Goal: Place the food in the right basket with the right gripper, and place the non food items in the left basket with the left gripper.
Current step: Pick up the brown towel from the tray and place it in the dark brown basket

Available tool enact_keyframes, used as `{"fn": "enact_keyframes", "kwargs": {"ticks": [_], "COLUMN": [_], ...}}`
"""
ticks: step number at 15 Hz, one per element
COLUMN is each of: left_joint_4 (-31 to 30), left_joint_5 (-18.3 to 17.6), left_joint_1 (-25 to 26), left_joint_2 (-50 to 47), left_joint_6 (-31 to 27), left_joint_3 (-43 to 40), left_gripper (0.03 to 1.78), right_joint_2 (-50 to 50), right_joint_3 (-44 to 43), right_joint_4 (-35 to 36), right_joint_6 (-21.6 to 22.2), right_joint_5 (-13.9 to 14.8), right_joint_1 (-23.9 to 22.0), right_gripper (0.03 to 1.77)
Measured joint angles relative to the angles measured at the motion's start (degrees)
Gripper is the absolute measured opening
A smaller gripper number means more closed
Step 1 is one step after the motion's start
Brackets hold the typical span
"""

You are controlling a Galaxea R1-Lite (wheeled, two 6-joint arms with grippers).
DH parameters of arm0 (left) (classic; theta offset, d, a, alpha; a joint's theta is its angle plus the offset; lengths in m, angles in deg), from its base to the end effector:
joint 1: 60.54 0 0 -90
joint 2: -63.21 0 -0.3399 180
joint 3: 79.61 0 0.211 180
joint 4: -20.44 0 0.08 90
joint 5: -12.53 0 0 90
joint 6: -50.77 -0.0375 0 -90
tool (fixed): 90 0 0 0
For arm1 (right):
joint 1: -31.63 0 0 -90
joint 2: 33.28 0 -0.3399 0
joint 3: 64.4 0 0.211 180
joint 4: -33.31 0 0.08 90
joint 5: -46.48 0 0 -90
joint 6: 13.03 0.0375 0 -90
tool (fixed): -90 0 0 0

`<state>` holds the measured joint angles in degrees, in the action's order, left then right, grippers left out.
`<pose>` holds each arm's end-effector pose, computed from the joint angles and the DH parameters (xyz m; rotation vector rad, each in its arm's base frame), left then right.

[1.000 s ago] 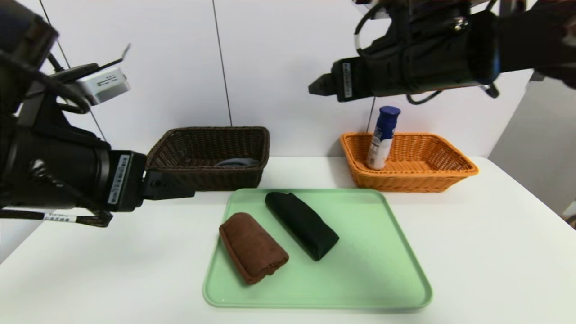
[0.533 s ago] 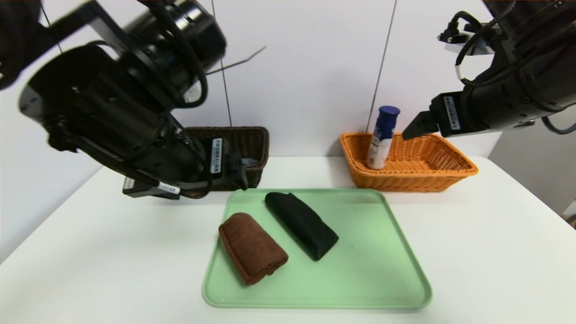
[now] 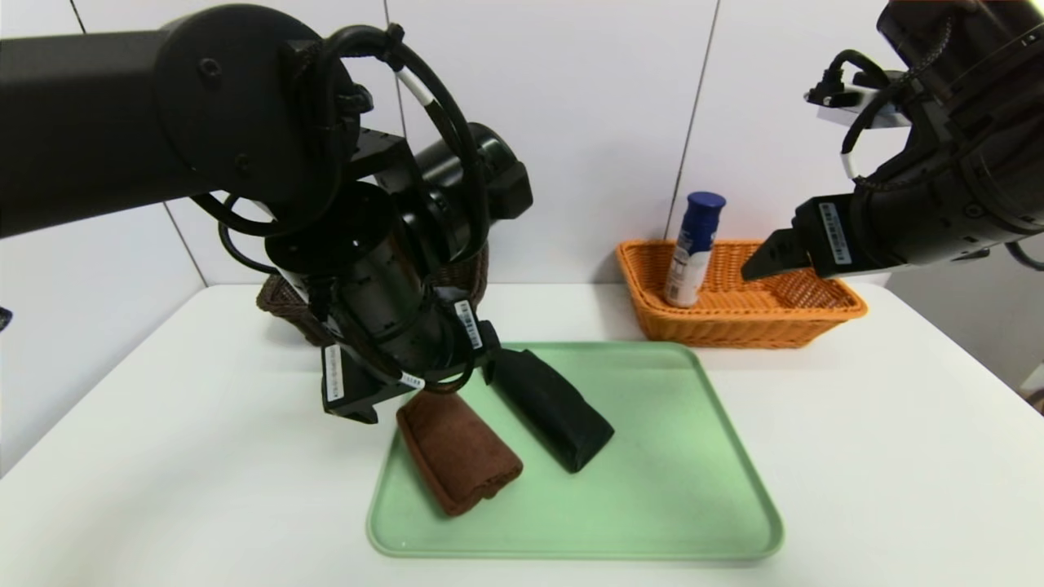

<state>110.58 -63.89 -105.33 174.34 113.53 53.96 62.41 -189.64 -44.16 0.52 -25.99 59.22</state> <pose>0.2629 -0.2486 0.2898 -0.3925 1.1300 0.1329 0.2665 0.1265 0.3564 -0.0972 0.7841 0.0725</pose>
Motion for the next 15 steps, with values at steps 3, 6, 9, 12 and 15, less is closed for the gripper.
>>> {"fn": "enact_keyframes", "kwargs": {"ticks": [3,6,9,12,15], "left_joint_4": [-0.2,-0.1,0.2,0.3,0.3], "left_joint_5": [-1.8,-3.9,-7.4,-8.0,-8.0], "left_joint_1": [-0.4,-0.5,-0.3,-0.3,0.4], "left_joint_2": [1.4,2.0,2.1,2.8,3.6], "left_joint_6": [4.3,6.2,8.1,8.1,8.1], "left_joint_3": [-0.1,-0.1,-0.5,-1.3,-1.7], "left_gripper": [1.69,1.69,1.69,1.69,1.69], "right_joint_2": [-0.6,-1.3,-2.5,-3.4,-4.0], "right_joint_3": [0.7,1.8,3.3,3.5,3.6], "right_joint_4": [0.1,0.2,0.3,0.3,0.4], "right_joint_6": [0.0,0.0,0.0,0.0,0.2], "right_joint_5": [0.0,0.2,0.4,0.5,1.5], "right_joint_1": [0.5,1.1,1.7,2.3,2.9], "right_gripper": [1.69,1.69,1.69,1.69,1.69]}}
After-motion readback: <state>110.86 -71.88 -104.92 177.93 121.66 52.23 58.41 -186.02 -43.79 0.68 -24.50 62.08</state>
